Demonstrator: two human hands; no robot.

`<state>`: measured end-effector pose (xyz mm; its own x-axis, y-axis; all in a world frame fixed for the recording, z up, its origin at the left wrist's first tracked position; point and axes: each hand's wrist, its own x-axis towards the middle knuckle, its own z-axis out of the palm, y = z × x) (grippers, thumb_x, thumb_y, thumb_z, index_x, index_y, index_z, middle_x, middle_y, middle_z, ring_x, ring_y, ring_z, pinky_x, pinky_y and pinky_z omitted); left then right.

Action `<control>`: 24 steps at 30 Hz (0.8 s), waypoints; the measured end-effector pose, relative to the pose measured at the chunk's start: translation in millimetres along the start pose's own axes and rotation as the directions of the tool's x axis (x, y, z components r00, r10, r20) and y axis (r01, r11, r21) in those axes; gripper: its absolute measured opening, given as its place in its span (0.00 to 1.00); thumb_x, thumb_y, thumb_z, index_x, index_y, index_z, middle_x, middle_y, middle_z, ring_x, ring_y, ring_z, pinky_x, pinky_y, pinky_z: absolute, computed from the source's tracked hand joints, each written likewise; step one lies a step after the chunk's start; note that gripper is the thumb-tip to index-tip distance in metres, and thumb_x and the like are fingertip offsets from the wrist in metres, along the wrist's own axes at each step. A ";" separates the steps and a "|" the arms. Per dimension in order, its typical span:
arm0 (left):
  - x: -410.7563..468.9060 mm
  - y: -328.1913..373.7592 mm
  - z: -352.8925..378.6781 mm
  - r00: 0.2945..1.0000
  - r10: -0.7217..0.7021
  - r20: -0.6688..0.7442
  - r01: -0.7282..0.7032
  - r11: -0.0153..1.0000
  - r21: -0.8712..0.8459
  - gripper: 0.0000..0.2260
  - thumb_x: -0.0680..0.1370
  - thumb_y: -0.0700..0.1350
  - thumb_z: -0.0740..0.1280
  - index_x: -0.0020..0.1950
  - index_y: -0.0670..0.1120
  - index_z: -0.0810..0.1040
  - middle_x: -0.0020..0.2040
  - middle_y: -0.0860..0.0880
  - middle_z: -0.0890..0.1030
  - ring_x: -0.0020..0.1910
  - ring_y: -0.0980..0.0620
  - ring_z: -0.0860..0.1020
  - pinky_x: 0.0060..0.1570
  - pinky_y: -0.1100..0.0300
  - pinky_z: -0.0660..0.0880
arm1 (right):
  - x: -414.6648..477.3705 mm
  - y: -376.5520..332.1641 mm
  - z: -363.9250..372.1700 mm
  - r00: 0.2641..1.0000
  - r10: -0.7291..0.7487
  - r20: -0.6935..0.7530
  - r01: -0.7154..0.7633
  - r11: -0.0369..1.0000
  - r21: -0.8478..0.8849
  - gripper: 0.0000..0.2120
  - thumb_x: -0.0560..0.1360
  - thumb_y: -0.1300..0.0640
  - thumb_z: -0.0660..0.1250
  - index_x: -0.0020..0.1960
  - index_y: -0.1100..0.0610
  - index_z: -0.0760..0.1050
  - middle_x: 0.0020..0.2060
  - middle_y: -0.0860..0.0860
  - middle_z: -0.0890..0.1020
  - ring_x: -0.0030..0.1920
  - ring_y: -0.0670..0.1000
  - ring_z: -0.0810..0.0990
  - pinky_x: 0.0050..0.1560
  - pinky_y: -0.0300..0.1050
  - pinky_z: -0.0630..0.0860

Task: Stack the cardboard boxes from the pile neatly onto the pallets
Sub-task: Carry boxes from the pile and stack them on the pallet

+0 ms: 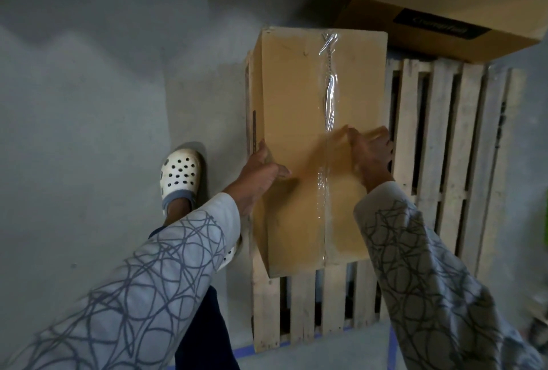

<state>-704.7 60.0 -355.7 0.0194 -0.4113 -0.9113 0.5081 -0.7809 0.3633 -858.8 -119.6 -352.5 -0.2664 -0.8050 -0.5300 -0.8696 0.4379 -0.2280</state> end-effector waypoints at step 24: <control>0.4 10.9 -6.2 1.000 0.012 0.018 -0.012 1.000 -0.020 0.44 0.76 0.44 0.73 0.85 0.55 0.50 0.83 0.51 0.61 0.79 0.46 0.63 0.76 0.44 0.65 | 9.1 -9.0 0.1 1.000 -0.009 0.015 0.009 0.999 0.033 0.47 0.73 0.38 0.72 0.82 0.55 0.54 0.79 0.56 0.62 0.78 0.62 0.60 0.78 0.58 0.59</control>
<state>-693.9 54.2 -353.3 0.0105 -0.4290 -0.9032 0.5253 -0.7662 0.3700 -853.3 -130.9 -355.4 -0.2522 -0.8031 -0.5399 -0.8577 0.4438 -0.2596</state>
